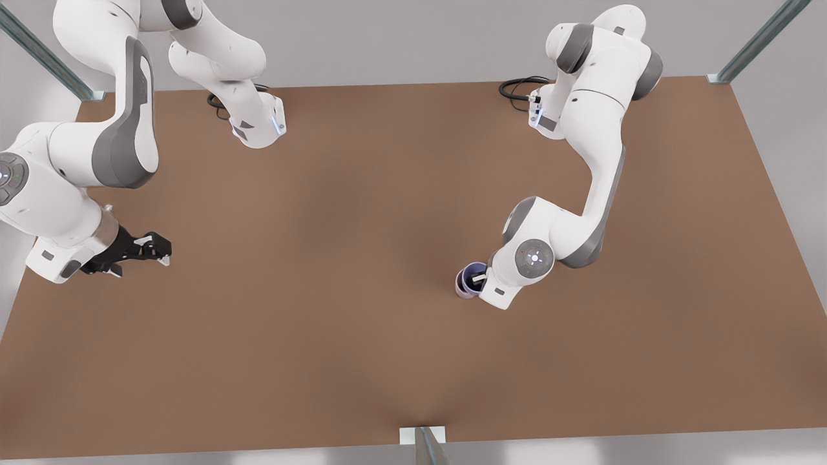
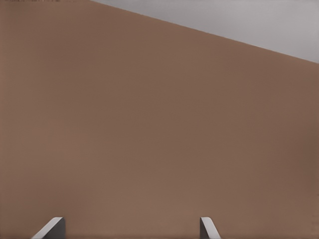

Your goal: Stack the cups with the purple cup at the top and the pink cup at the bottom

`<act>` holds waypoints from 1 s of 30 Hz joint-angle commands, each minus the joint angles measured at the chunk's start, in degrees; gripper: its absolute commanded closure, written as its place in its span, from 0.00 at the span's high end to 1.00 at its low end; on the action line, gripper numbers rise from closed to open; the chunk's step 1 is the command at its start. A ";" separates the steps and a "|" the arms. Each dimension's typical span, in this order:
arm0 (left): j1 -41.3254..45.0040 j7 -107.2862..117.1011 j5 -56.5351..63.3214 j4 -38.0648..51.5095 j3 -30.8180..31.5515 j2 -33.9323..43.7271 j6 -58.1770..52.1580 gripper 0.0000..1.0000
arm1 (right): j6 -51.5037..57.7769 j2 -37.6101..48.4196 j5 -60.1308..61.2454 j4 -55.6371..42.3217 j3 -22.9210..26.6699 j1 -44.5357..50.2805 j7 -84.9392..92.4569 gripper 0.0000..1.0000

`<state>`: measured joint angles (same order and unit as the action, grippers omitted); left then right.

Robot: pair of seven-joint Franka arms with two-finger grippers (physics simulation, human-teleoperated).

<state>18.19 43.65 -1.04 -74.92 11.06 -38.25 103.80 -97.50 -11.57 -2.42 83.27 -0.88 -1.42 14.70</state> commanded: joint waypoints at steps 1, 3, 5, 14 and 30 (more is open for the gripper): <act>0.00 1.44 -0.11 0.03 0.01 0.11 -0.61 0.21 | 0.03 0.06 0.05 -0.04 0.00 0.02 2.00 1.00; 0.00 1.52 -0.19 0.03 0.10 0.19 -0.79 0.21 | 0.03 0.06 0.05 -0.04 0.00 -0.07 2.00 1.00; 0.00 1.52 -0.19 0.03 0.10 0.37 -1.14 0.21 | 0.03 0.06 0.13 -0.04 -0.08 -0.07 2.00 1.00; -0.09 1.43 -0.28 -0.67 0.28 0.28 -2.02 0.21 | 0.03 0.06 0.13 -0.04 0.00 -0.07 2.00 1.00; -0.17 1.44 -1.60 -1.29 0.10 -0.33 -0.97 0.21 | 0.03 -0.12 0.13 -0.04 0.00 -0.07 2.00 1.00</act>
<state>18.06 44.97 -2.46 -76.23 11.19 -38.65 102.32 -97.50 -11.75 -2.34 83.26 -0.88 -1.50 16.29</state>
